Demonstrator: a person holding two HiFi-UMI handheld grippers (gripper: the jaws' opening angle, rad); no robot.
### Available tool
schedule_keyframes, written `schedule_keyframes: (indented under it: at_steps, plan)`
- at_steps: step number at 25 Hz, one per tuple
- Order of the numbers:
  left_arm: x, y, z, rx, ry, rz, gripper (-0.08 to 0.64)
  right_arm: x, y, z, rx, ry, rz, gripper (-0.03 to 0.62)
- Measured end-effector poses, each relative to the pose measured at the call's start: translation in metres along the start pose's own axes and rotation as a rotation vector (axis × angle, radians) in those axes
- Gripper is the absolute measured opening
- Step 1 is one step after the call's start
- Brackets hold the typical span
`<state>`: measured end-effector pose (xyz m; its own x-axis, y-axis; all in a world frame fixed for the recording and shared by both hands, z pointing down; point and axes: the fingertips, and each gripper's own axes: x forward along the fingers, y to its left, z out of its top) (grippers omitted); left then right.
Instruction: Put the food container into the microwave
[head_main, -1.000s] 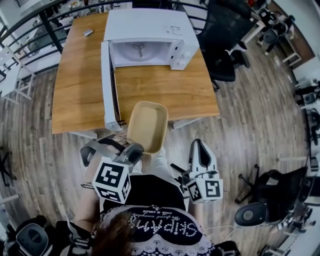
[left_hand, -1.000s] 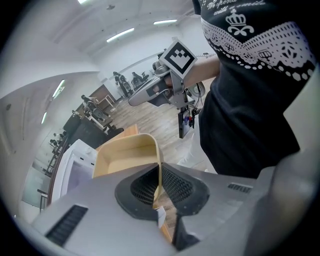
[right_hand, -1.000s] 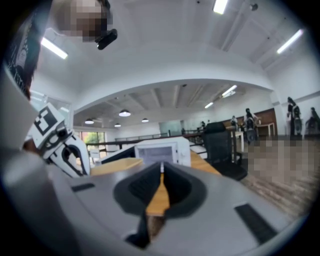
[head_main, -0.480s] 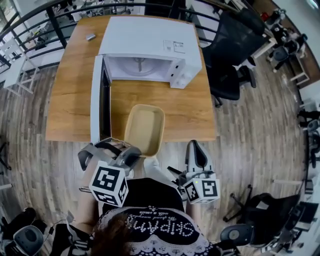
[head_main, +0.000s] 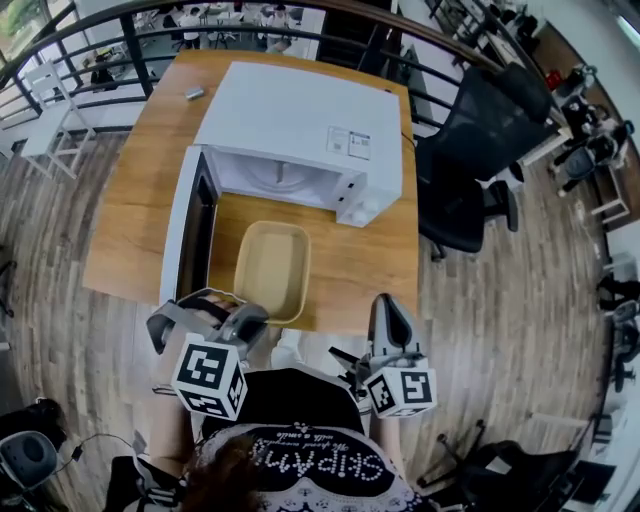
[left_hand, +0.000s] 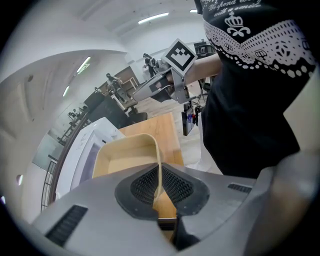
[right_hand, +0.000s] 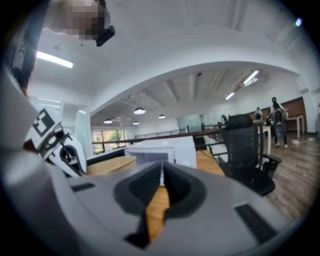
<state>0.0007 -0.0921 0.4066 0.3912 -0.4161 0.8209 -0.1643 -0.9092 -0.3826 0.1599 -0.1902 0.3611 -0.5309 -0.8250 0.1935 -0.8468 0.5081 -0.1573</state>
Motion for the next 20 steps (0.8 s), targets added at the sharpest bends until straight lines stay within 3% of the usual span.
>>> schedule_keyframes:
  at_steps: [12,20]
  plan:
    - [0.015,0.034,-0.004,-0.109,0.074,0.073,0.044,0.036,-0.034,0.006,-0.005,0.021,0.078,0.038]
    - [0.023,0.038,0.001,-0.143,0.095,0.089,0.044,0.05,-0.049,0.009,-0.023,0.033,0.125,0.038]
